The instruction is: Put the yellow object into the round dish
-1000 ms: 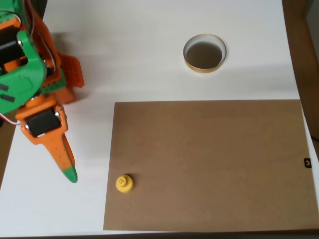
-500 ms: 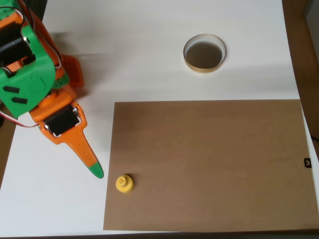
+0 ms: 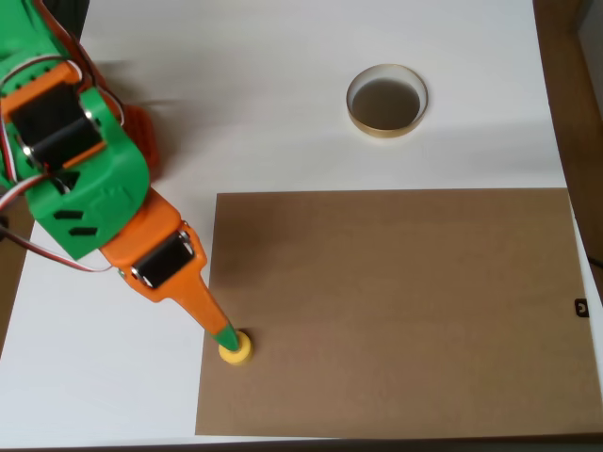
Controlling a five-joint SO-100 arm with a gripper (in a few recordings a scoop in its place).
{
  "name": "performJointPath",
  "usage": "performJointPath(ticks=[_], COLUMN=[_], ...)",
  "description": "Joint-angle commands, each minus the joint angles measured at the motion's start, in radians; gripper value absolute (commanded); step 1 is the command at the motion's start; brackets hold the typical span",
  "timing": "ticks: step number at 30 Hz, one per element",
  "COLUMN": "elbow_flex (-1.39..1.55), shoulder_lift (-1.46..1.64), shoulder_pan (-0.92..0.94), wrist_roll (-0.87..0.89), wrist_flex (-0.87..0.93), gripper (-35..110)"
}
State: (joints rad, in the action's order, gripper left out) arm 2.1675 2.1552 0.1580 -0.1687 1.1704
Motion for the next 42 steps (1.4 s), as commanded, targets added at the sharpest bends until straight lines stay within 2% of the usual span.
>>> performJointPath(ticks=[1,16,42], elbow_flex=[-0.123,-0.270,-0.431], shoulder_lift=[-0.077,-0.443,-0.689], shoulder_pan=[0.000,-0.017,0.006], wrist_roll=[0.009,0.009,-0.037], wrist_flex=[0.040,0.064,0.038], gripper=[32,30,22])
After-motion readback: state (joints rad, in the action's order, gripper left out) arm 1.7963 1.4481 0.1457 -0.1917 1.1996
